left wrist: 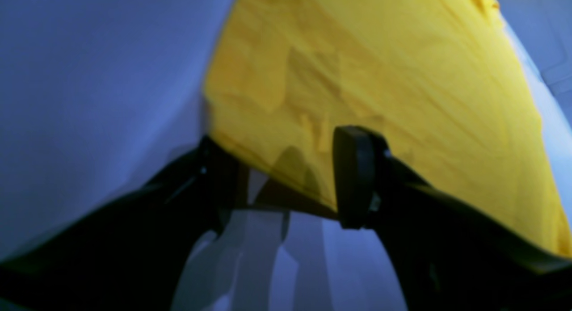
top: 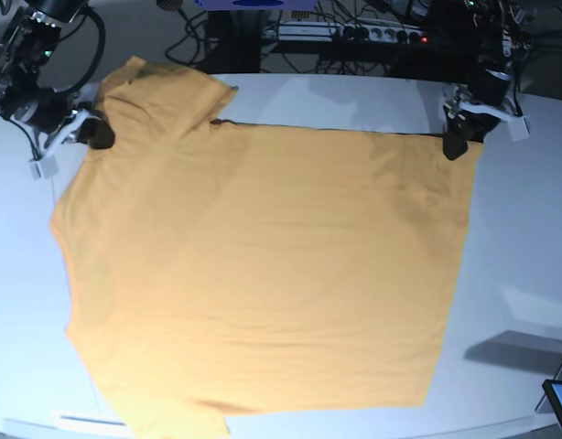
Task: Fold the T-shirt properly
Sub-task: 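Move the left gripper to the other shoulder corner and pinch it, then lift both shoulder corners and pull them toward the robot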
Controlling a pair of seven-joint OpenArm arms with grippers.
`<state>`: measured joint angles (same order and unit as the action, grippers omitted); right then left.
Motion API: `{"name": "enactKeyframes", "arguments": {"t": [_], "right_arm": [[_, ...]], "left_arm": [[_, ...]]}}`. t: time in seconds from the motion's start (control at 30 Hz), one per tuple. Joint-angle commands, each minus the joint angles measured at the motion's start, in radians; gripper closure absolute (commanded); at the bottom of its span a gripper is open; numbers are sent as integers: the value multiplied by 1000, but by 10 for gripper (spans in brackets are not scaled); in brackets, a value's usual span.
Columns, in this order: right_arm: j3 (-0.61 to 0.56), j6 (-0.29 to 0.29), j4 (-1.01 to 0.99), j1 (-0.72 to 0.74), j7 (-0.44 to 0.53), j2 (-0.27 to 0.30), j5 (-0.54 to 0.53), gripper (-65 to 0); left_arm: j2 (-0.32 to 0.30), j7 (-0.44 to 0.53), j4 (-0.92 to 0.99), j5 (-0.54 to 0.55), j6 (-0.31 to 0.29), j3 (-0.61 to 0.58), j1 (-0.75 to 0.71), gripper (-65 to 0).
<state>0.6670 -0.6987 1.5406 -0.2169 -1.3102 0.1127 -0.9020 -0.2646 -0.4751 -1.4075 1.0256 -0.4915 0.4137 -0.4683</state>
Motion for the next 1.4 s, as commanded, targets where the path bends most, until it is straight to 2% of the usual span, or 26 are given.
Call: {"name": "enactKeyframes", "arguments": {"t": [0.0,0.23,0.43,0.63,0.8,1.1,1.37], "right_arm": [[3,1,8,0,-16,11,22,-3],[3,1,8,-2,-16,12,22,-3],[3,1,8,1,-16,9,22,-3],[3,1,8,1,-16,9,22,-3],[3,1,8,1,-16,9,22,-3],[3,1,8,1,-16,9,22,-3],[3,1,8,3,-16,9,22,-3]], "left_arm": [[-2,-104,24,-89,90,-2,-14,-339],[-29,-104,83,-92,92,-3,7,-339],[-32,-110,106,-215,92,-11,42,-339],[1,-115,107,-224,92,-12,47,-339],[24,-195,106,-224,90,-12,55,-339],[66,-233,90,-224,90,-14,46,-339],[81,-227,98,-224,90,-114,41,-339]]}}
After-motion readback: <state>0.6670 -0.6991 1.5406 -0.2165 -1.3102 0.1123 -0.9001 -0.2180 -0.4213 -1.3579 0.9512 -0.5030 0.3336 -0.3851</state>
